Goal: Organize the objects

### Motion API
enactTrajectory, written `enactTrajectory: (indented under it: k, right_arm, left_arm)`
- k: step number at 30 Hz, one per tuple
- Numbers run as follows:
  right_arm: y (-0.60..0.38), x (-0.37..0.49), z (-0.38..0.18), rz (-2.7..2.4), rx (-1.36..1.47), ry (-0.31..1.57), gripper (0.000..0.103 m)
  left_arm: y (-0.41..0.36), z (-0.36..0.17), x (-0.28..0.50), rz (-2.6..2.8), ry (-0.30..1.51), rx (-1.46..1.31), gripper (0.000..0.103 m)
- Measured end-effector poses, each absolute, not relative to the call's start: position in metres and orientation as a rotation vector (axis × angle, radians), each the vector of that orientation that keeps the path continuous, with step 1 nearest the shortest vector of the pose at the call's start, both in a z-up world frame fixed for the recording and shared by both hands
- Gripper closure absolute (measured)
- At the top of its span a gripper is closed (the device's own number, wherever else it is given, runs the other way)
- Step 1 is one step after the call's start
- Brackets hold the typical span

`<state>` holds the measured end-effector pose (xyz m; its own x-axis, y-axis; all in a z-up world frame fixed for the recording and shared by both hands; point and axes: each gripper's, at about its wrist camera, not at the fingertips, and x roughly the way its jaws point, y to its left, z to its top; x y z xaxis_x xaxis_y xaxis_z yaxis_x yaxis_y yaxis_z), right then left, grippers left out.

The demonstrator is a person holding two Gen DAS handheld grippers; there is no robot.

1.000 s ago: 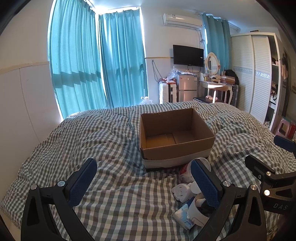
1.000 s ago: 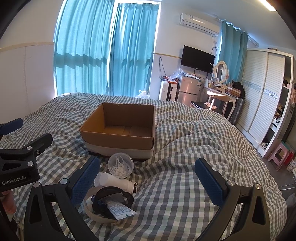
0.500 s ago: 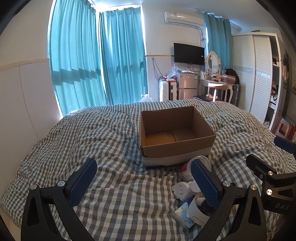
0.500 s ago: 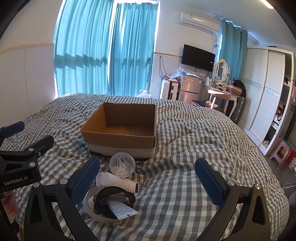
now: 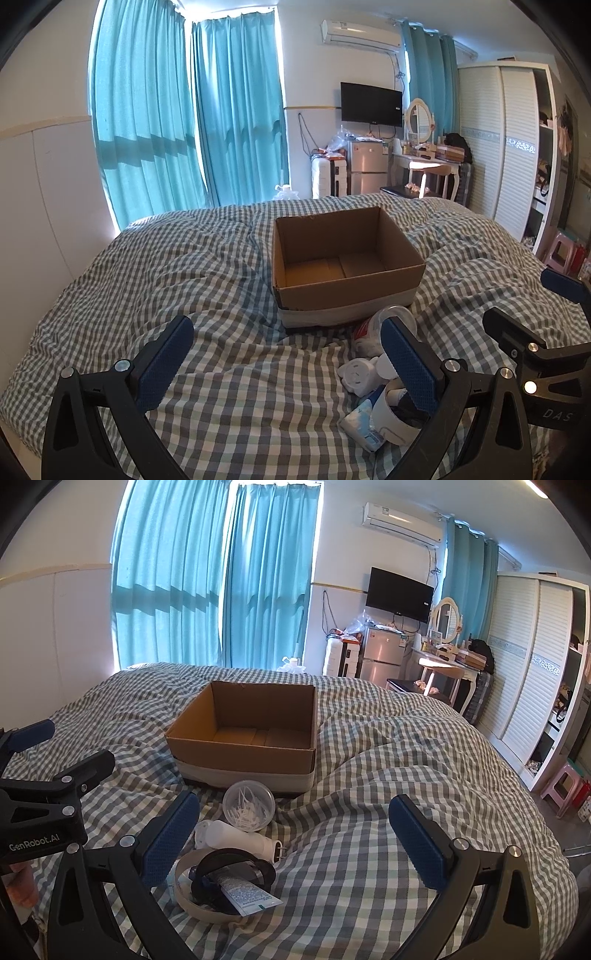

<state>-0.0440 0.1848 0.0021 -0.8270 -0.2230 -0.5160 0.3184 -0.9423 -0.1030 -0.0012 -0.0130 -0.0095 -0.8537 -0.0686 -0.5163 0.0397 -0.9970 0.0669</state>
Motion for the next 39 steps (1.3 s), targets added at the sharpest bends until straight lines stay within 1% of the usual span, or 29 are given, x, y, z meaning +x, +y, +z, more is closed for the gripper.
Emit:
enactTrajectory:
  k: [4,10,24,32,39]
  right_arm:
    - [0.184,-0.044,0.002,-2.744,0.743,0.267,0.000]
    - [0.184,-0.044,-0.001,-2.740,0.745,0.270,0.000]
    - [0.183,-0.043,-0.002,-2.729,0.746,0.273,0.000]
    - [0.183,-0.035,0.005,-2.685,0.742,0.269,0.000]
    - [0.176,-0.032,-0.022,-2.581,0.860,0.286,0.000]
  left_arm:
    - [-0.015,-0.013,-0.005,-2.963,-0.064,0.860,0.000]
    - [-0.010,-0.009,0.000,-2.949,-0.121,0.795,0.000]
    - [-0.018,-0.010,-0.001,-2.940,-0.046,0.834,0.000]
    - [-0.025,-0.005,0.007,-2.944,-0.034,0.842,0.000]
    - [-0.034,-0.025,0.006,-2.895,-0.064,0.942,0.000]
